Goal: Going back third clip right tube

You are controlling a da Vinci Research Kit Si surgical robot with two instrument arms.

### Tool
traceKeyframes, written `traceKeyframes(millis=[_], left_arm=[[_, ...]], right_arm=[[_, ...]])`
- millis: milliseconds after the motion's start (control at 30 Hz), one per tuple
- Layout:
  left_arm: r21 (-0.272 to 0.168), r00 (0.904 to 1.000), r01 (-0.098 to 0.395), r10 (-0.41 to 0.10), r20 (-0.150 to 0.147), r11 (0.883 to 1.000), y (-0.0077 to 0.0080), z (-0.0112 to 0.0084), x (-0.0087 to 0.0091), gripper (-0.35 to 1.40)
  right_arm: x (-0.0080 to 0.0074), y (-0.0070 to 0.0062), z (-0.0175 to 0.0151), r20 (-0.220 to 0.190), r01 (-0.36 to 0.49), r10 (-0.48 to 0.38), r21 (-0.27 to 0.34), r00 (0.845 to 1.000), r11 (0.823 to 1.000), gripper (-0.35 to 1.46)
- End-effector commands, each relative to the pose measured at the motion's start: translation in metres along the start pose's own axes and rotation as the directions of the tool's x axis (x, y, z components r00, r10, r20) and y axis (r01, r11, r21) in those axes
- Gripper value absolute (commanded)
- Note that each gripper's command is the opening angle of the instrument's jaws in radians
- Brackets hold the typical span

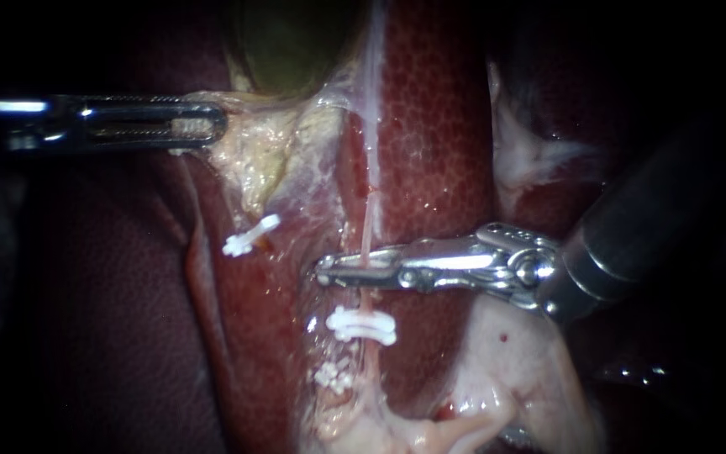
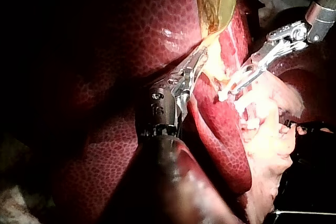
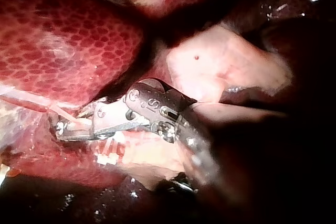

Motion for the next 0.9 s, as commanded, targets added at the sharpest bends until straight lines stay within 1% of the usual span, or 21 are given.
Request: traceKeyframes(millis=[33, 200, 467, 533, 567, 600, 633, 667, 700, 733, 800, 833, 900], left_arm=[[0.000, 1.0000, 0.000, 0.000, 0.000, 1.000, 0.0000, 0.0000, 0.0000, -0.15], [0.000, 1.0000, 0.000, 0.000, 0.000, 1.000, 0.0000, 0.0000, 0.0000, -0.15], [-0.001, 1.0000, 0.000, 0.000, 0.000, 1.000, 0.0000, 0.0000, 0.0000, -0.15], [-0.001, 1.0000, 0.000, 0.000, 0.000, 1.000, 0.0000, 0.0000, 0.0000, -0.15], [-0.001, 1.0000, 0.000, 0.000, 0.000, 1.000, 0.0000, 0.0000, 0.0000, -0.15], [-0.001, 1.0000, 0.000, 0.000, 0.000, 1.000, 0.0000, 0.0000, 0.0000, -0.15], [0.000, 1.0000, 0.000, 0.000, 0.000, 1.000, 0.0000, 0.0000, 0.0000, -0.15], [0.000, 1.0000, 0.000, 0.000, 0.000, 1.000, 0.0000, 0.0000, 0.0000, -0.15], [0.000, 1.0000, 0.000, 0.000, 0.000, 1.000, 0.0000, 0.0000, 0.0000, -0.15], [0.000, 1.0000, 0.000, 0.000, 0.000, 1.000, 0.0000, 0.0000, 0.0000, -0.15], [0.000, 1.0000, 0.000, 0.000, 0.003, 1.000, 0.0000, -0.0001, 0.0001, -0.15], [0.000, 1.0000, 0.000, 0.000, 0.003, 1.000, 0.0000, -0.0001, 0.0001, -0.15], [0.000, 1.0000, 0.000, 0.000, 0.003, 1.000, 0.0000, -0.0001, 0.0001, -0.15]], right_arm=[[0.0000, 0.0000, 0.0000, 0.004, -0.007, 0.007, -0.003, 1.000, 1.000, -0.35], [-0.0001, 0.0001, 0.0000, 0.007, -0.024, 0.024, -0.007, 1.000, 1.000, -0.35], [-0.0001, 0.0001, 0.0000, 0.010, -0.024, 0.024, -0.004, 1.000, 1.000, -0.35], [0.0000, 0.0001, 0.0000, 0.004, -0.030, 0.031, -0.001, 1.000, 1.000, -0.35], [0.0002, 0.0001, 0.0000, -0.008, 0.035, -0.035, 0.012, 0.999, 0.999, -0.28], [0.0003, 0.0002, 0.0001, -0.022, 0.153, -0.153, 0.028, 0.988, 0.988, -0.07], [0.0004, 0.0002, 0.0000, -0.051, 0.254, -0.252, 0.039, 0.966, 0.966, 0.21], [0.0004, 0.0002, 0.0001, -0.061, 0.261, -0.258, 0.044, 0.964, 0.964, 0.38], [0.0005, 0.0002, 0.0002, -0.075, 0.267, -0.263, 0.049, 0.962, 0.962, 0.46], [0.0005, 0.0002, 0.0004, -0.083, 0.318, -0.314, 0.032, 0.946, 0.948, 0.54], [0.0006, 0.0002, 0.0005, -0.105, 0.341, -0.342, -0.029, 0.934, 0.940, 0.60], [0.0006, 0.0002, 0.0005, -0.108, 0.346, -0.348, -0.039, 0.931, 0.938, 0.60], [0.0005, 0.0002, 0.0001, -0.106, 0.356, -0.358, -0.038, 0.928, 0.934, 0.60]])
